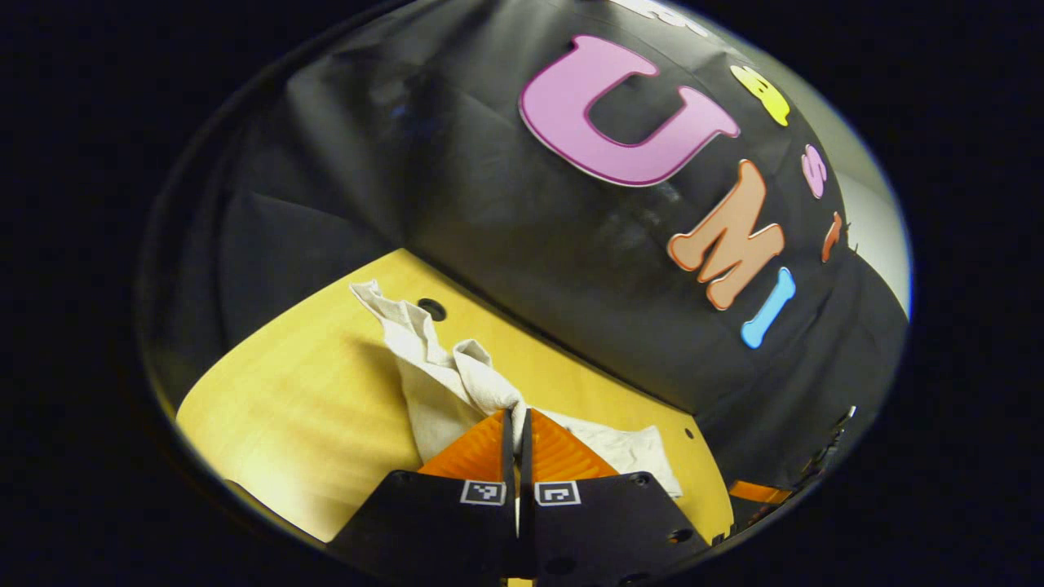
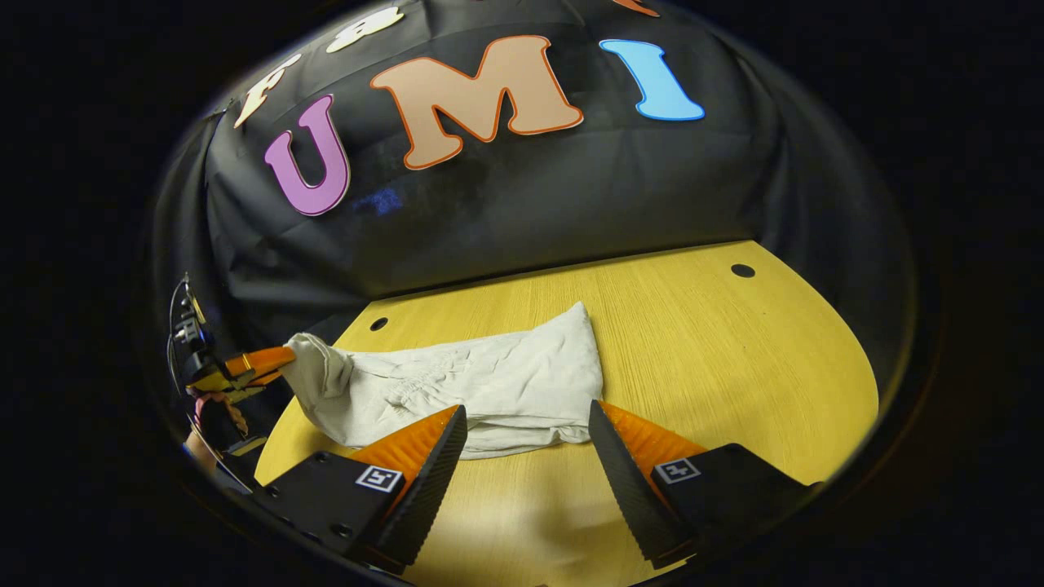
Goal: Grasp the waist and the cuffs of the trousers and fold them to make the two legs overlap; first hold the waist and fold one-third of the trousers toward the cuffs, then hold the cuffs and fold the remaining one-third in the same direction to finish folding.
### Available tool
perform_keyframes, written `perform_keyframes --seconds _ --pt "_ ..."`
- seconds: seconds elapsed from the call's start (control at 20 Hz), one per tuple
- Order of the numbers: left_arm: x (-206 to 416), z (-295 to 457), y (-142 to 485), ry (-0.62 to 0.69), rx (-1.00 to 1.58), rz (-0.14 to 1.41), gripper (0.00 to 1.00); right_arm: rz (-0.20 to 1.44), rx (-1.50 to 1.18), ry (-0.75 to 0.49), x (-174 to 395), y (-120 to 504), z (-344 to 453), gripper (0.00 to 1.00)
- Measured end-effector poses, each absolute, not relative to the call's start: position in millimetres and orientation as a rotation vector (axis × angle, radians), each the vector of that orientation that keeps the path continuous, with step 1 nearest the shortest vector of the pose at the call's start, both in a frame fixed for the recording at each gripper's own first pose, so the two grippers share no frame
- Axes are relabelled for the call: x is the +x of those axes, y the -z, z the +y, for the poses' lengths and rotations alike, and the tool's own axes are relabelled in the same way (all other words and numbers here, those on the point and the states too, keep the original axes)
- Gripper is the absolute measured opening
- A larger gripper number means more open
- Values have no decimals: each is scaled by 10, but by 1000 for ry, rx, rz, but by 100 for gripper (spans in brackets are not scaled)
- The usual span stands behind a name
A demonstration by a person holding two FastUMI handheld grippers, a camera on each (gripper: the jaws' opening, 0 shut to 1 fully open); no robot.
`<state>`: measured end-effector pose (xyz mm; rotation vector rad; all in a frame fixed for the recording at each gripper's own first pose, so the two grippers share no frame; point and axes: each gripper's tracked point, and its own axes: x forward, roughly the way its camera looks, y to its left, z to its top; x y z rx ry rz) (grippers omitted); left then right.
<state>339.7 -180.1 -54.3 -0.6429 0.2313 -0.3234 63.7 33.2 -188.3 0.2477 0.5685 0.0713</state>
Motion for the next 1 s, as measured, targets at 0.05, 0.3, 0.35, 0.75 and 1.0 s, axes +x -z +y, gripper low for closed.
perform_keyframes --seconds 0.05,0.3,0.35,0.75,1.0 --pt "3364 -1940 428 352 -642 223 0 567 249 -70 639 1875 292 96" --pt "3378 -2695 -144 501 -616 177 0 559 270 -62 605 1826 22 96" --pt "3371 -2864 -257 534 -604 168 0 556 271 -59 584 1803 -44 96" --pt "3151 -4460 -384 741 -410 210 0 538 275 -20 476 1731 -600 96" --pt "2924 -5132 249 777 -204 293 0 540 271 -2 360 1733 -898 96"
